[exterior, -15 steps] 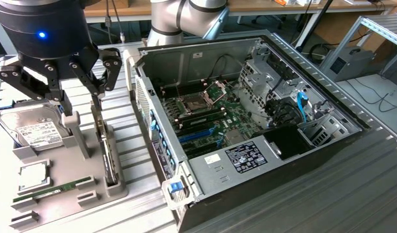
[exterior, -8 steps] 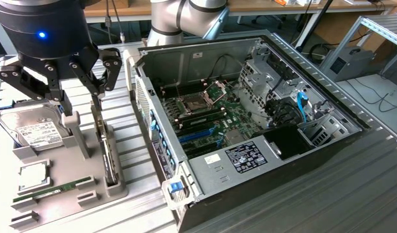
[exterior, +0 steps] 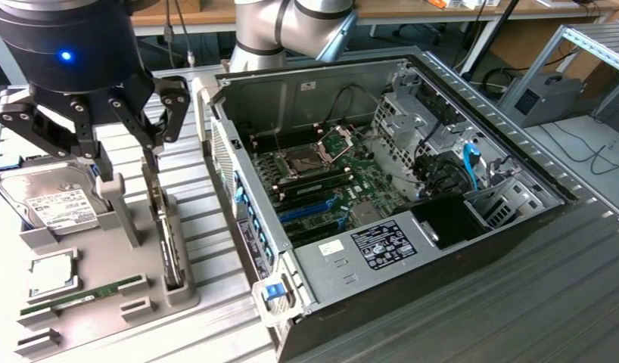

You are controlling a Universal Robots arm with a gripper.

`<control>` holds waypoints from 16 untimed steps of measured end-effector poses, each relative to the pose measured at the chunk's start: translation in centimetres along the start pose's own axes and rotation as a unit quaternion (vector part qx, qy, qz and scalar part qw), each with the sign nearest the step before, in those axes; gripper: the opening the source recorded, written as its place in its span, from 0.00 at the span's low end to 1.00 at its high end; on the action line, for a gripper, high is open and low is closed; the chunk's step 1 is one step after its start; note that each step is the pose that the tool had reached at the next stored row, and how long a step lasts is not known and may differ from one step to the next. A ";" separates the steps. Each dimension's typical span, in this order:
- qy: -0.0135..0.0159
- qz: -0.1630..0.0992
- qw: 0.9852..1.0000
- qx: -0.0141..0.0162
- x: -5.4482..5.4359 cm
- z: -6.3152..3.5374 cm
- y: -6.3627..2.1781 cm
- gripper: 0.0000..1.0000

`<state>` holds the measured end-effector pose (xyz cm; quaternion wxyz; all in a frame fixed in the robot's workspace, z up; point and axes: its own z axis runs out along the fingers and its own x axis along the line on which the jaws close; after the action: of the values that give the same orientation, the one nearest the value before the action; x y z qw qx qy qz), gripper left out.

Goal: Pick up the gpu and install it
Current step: 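Pick up the gpu and move the gpu toward the slot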

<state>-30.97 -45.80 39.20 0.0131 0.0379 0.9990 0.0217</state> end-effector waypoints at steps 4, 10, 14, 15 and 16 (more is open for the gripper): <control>0.000 0.000 1.000 0.000 0.0 0.28 -0.01 0.48; 0.000 0.000 1.000 0.000 0.0 0.83 -0.04 0.48; 0.000 0.000 1.000 0.000 0.0 1.15 -0.05 0.48; 0.000 0.000 1.000 0.000 0.0 1.22 -0.06 0.48; 0.000 0.000 1.000 0.000 0.0 1.27 -0.06 0.48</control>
<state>-30.97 -45.81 37.92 0.0130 0.0379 0.9990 0.0214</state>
